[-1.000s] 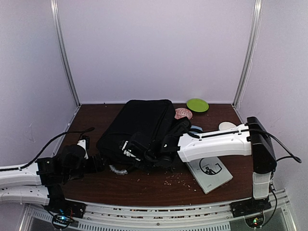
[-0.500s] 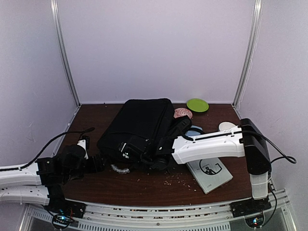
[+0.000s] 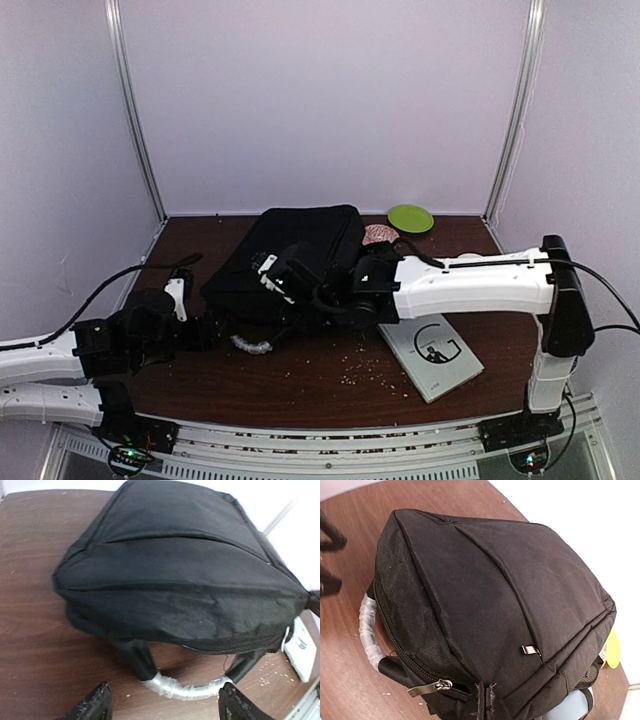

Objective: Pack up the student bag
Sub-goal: Unzip the student bag at the center of the board.

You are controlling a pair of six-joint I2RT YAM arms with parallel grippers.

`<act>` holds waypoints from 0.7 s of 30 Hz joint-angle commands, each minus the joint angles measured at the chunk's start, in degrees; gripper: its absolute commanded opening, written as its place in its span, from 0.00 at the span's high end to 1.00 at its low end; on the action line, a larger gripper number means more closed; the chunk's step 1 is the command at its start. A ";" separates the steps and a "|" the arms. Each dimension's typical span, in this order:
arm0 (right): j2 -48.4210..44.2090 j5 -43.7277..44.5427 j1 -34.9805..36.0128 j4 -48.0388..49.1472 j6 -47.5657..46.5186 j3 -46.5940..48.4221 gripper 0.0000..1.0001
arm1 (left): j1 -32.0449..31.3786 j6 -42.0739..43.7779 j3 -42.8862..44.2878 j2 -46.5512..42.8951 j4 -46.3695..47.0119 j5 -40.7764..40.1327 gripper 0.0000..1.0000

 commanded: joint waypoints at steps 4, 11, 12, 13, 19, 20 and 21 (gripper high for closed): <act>-3.97 -2.70 -0.98 1.35 8.20 2.14 1.00 | -0.76 6.98 4.61 4.48 9.90 11.18 0.31; -4.40 -5.71 -2.19 0.58 11.93 1.72 1.00 | -4.73 9.53 9.11 12.44 13.19 13.19 0.39; -4.31 -6.12 -2.26 0.41 12.46 1.73 1.00 | -5.08 9.57 9.56 13.60 13.42 13.35 0.42; -4.17 -6.51 -2.34 0.23 13.18 1.73 1.00 | -5.39 9.61 9.98 14.83 13.86 13.70 0.45; -3.80 -10.47 -2.95 0.69 17.27 1.44 1.00 | -6.80 8.39 11.68 19.28 15.27 13.78 0.53; -3.85 -11.13 -2.97 1.06 18.07 1.27 1.00 | -6.80 8.01 11.69 19.86 15.33 13.36 0.53; -3.91 -11.94 -3.00 1.49 18.65 1.10 1.00 | -6.80 7.73 11.71 20.32 15.39 12.92 0.53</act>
